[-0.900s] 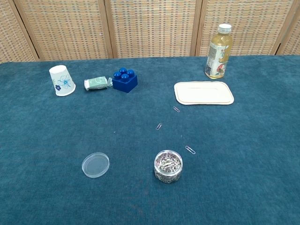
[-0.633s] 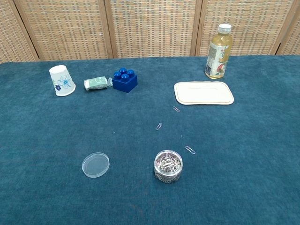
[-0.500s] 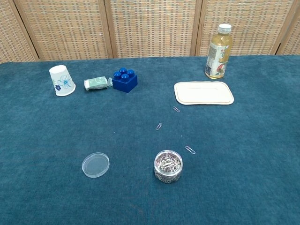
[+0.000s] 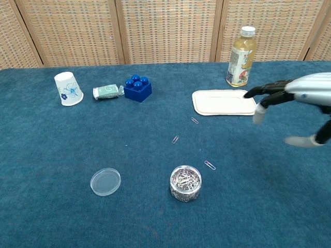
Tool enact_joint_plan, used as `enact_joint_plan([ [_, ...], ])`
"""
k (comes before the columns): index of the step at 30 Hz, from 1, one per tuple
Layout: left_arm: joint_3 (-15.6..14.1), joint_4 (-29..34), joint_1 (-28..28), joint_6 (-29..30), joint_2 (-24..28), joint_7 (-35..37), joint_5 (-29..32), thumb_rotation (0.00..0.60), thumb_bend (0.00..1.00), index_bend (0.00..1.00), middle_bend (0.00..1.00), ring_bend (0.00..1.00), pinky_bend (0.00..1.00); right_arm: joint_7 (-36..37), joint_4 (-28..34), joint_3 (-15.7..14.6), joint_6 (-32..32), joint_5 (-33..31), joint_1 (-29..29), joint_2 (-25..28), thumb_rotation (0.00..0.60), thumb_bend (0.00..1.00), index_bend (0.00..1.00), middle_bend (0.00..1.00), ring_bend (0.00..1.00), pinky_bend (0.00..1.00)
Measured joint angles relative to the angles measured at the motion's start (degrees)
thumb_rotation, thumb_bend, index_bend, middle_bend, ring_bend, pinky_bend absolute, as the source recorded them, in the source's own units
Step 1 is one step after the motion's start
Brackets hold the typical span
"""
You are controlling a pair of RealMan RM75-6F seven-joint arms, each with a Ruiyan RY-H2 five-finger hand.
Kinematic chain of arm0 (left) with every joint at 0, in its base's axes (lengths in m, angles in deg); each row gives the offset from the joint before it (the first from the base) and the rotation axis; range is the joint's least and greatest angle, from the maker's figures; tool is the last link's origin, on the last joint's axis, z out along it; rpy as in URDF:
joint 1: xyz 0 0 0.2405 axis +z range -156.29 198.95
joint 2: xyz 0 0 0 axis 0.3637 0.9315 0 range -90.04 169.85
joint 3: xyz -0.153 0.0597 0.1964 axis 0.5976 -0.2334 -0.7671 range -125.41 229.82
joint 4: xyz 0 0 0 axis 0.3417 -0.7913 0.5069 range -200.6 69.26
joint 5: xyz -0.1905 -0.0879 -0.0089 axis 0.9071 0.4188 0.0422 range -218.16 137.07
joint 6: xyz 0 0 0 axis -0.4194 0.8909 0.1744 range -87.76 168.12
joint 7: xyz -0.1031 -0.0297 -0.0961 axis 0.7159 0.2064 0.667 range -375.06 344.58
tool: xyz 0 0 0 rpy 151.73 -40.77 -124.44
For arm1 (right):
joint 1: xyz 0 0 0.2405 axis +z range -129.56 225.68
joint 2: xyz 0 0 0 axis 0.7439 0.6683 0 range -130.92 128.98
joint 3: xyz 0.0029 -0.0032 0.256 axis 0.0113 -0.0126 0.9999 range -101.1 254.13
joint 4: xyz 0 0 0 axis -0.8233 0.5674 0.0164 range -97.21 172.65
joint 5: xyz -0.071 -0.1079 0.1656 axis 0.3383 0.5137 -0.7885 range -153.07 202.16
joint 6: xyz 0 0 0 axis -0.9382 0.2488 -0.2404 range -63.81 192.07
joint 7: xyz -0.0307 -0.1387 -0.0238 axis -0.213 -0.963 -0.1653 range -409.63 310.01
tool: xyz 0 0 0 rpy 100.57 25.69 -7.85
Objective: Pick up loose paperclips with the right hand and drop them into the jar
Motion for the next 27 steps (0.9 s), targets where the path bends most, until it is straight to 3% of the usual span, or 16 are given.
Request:
enact_joint_plan([
  [10,0.6,-0.6,-1.2,-2.1,-1.0,-1.5,2.6,0.600,0.00,0.00,0.00,0.00,0.00,-8.8,-4.4,0.3,8.8,-4.2,6.5,-9.9,0.600,0.66,0.37,0.03,0.00,0.00],
  [27,0.8,-1.0,-1.9,-3.1,-1.4,-2.1,4.1,0.600,0.00,0.00,0.00,0.00,0.00,-16.0,-7.8,-0.5,12.1,-11.9,10.4,-17.1,0.600,0.66,0.38,0.03,0.00,0.00],
])
